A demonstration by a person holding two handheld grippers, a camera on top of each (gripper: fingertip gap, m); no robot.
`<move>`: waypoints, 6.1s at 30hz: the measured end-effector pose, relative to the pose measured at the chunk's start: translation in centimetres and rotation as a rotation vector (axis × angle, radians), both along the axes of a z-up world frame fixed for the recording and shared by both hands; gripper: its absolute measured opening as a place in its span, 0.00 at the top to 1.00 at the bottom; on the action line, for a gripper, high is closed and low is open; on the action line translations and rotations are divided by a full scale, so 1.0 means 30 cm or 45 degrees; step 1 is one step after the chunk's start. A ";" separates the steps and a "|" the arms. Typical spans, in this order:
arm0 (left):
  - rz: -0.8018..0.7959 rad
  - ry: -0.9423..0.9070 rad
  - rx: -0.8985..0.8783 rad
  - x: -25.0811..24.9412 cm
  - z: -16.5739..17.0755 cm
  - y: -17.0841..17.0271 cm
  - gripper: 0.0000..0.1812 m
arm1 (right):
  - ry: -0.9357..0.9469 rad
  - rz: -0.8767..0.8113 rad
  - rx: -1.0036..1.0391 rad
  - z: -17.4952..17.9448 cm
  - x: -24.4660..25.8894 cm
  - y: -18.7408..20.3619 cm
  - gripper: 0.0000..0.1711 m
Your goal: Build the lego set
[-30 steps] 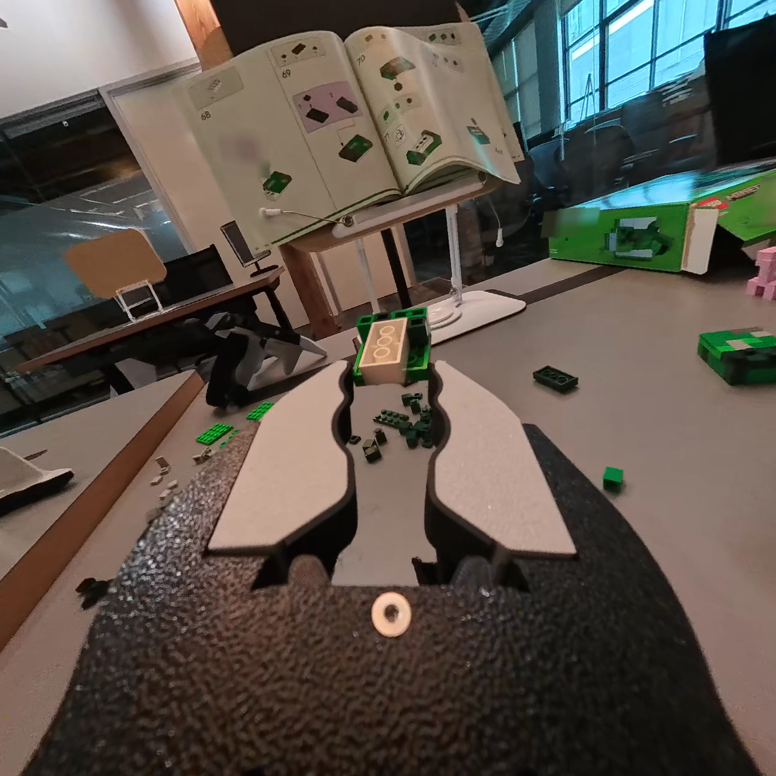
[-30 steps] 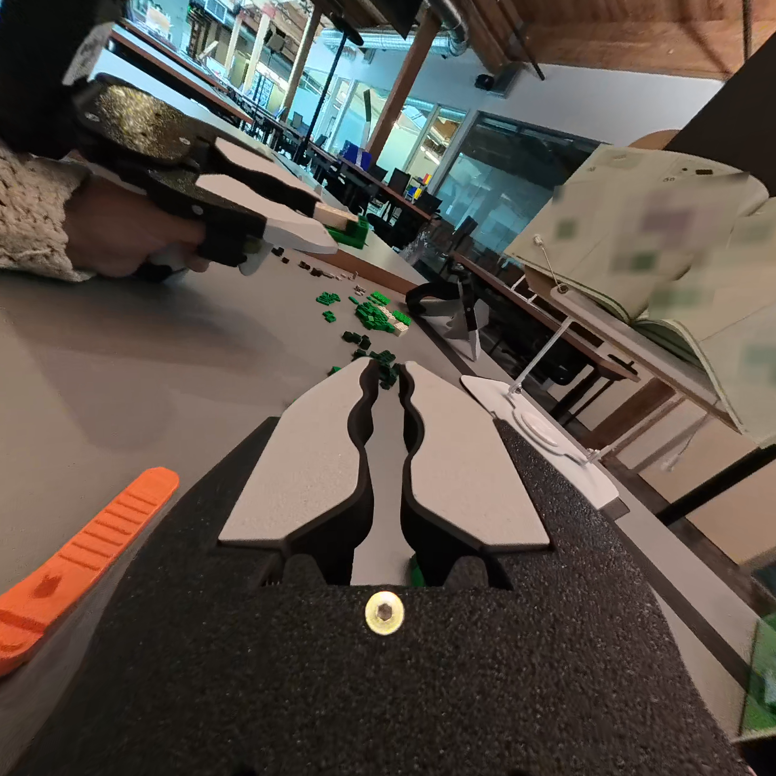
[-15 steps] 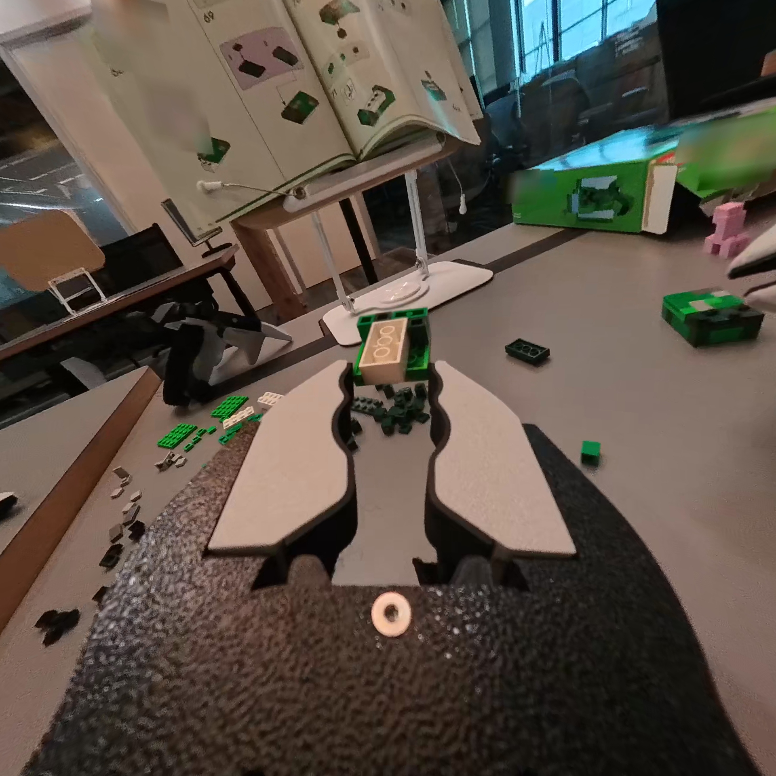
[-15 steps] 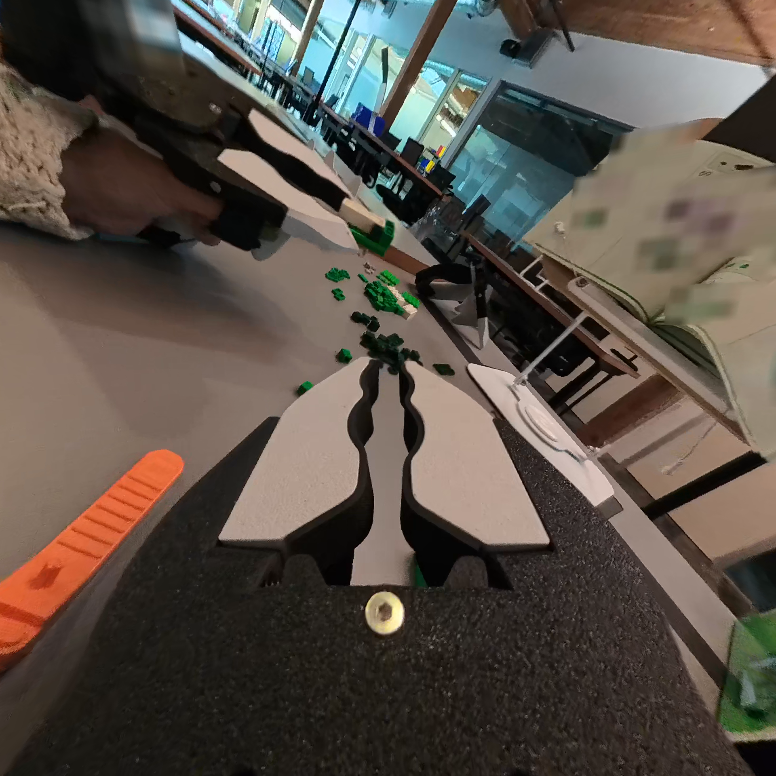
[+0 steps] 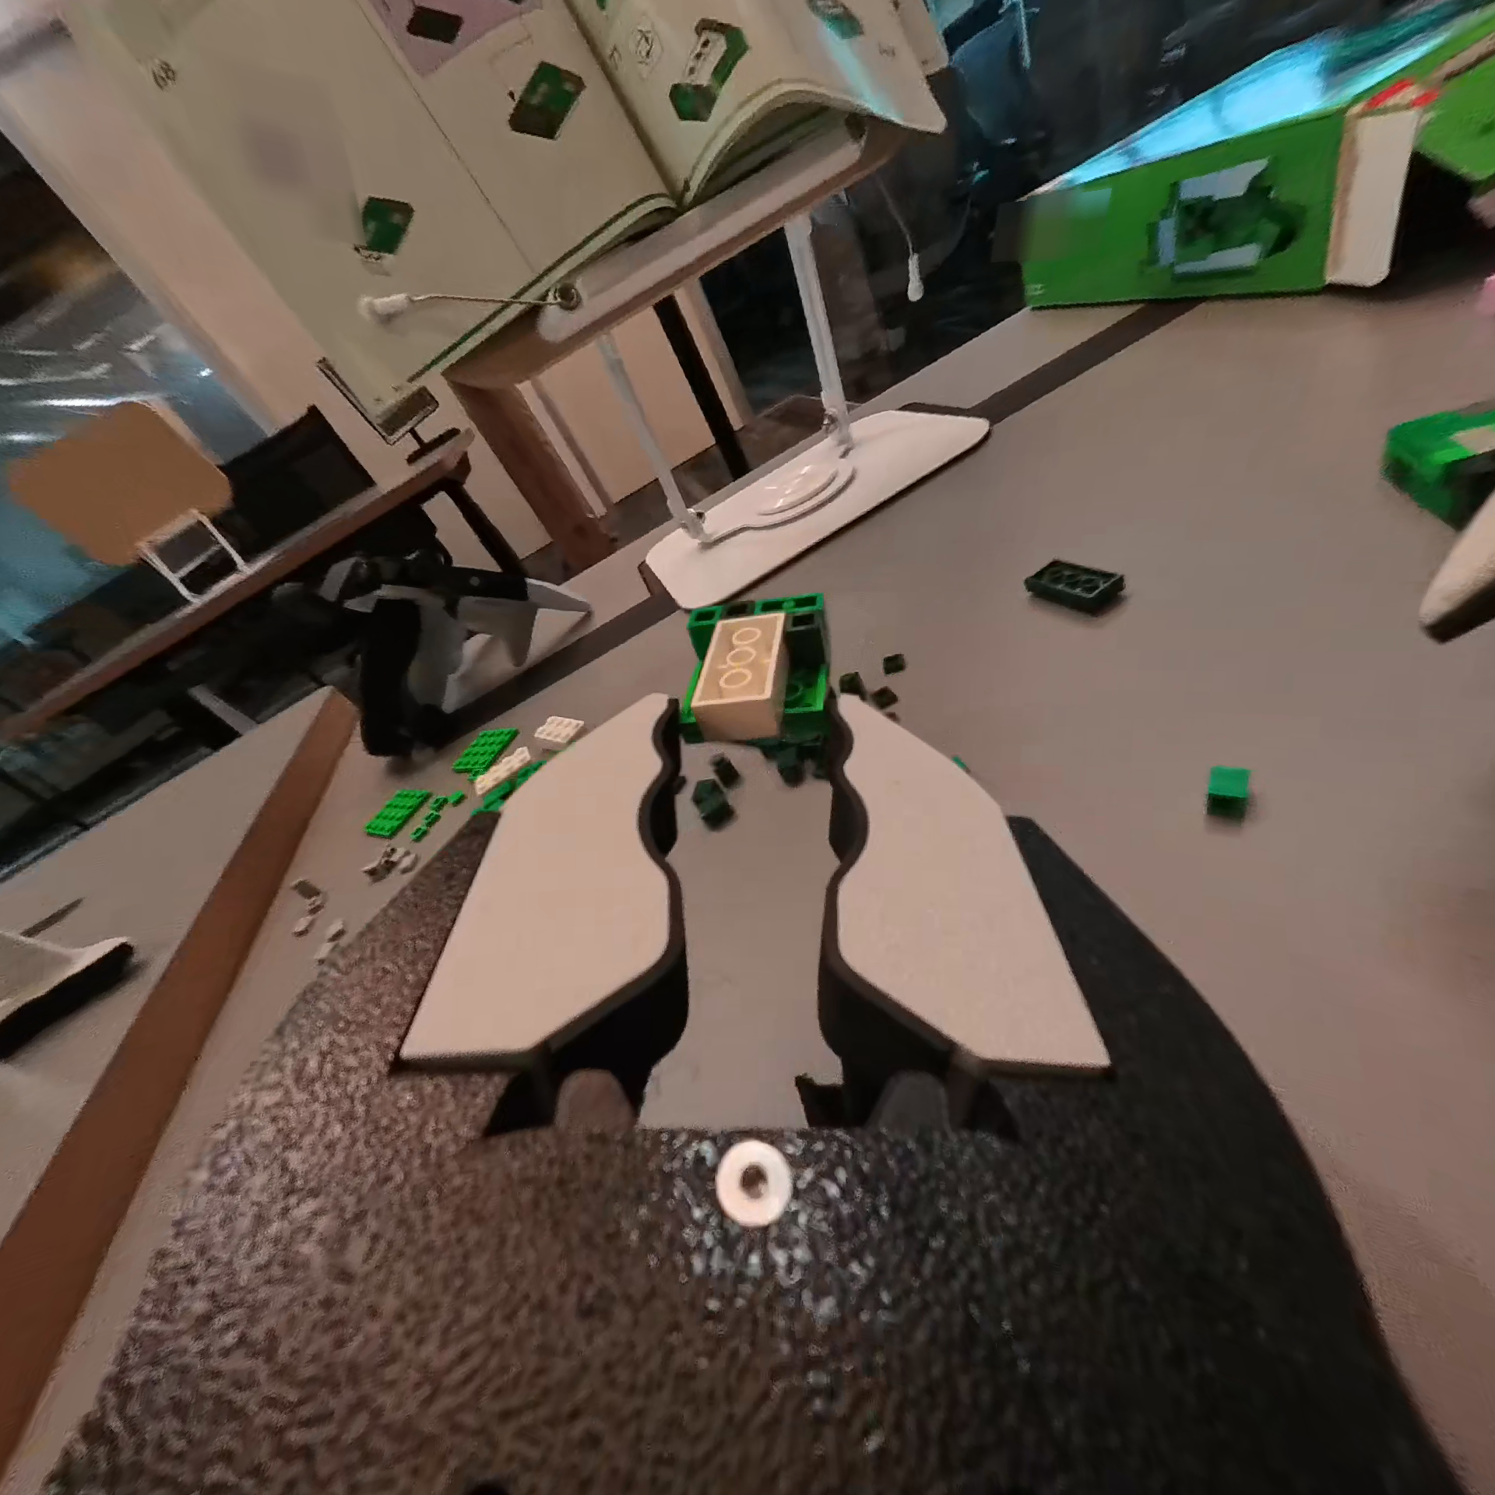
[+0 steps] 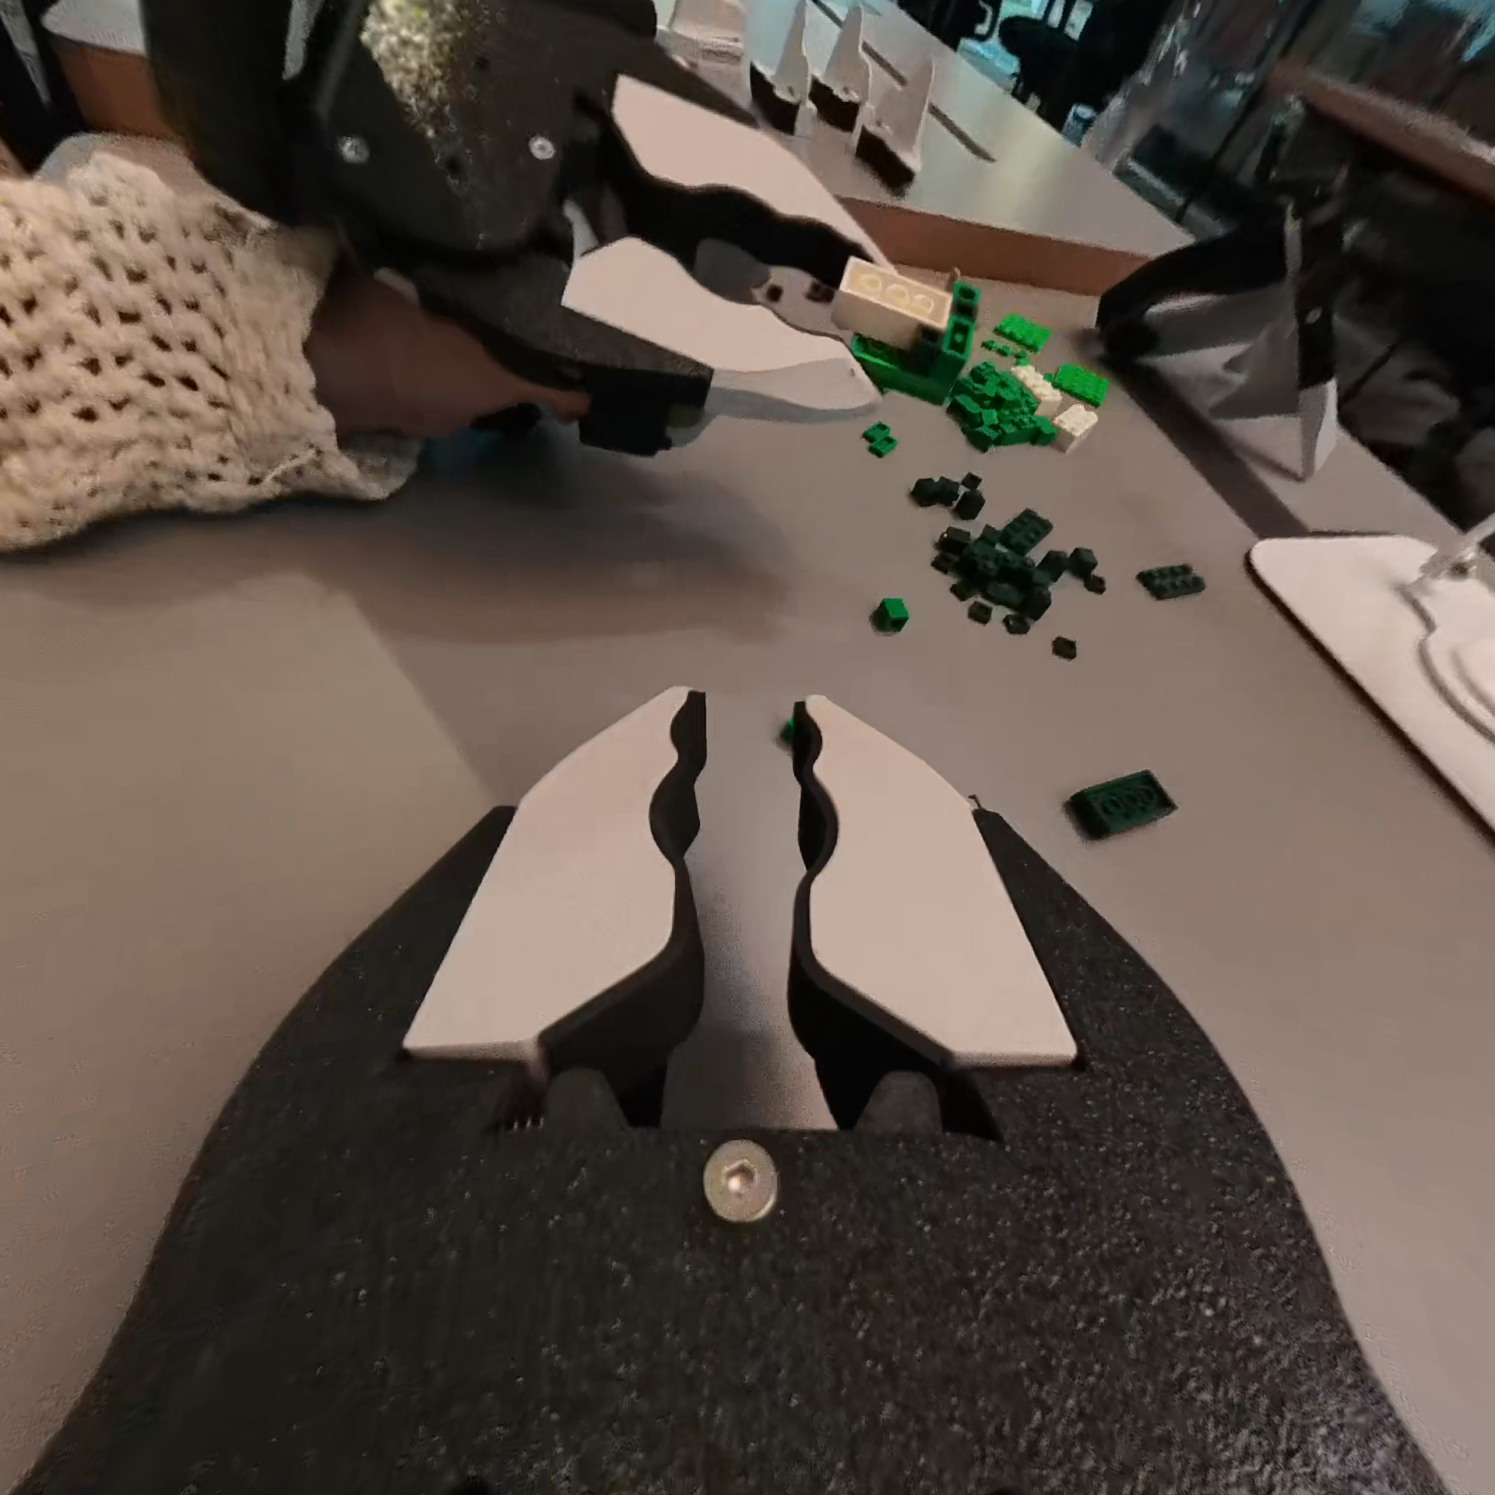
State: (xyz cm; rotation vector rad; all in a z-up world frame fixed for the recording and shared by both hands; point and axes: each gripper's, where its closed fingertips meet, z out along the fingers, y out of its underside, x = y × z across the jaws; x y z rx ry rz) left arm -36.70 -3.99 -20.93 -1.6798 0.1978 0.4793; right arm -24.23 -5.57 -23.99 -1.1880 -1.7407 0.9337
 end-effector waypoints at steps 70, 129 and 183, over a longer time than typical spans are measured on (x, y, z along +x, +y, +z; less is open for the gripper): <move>-0.631 -0.059 -0.510 0.321 -0.167 -0.030 0.81 | -0.758 0.543 0.729 0.006 -0.031 -0.012 0.95; -0.661 -0.246 -0.537 0.313 -0.158 -0.037 0.81 | -0.970 0.642 0.964 -0.018 -0.031 -0.027 0.96; -0.658 -0.222 -0.612 0.321 -0.184 -0.042 0.81 | -0.428 0.348 -0.065 -0.139 0.166 0.044 0.93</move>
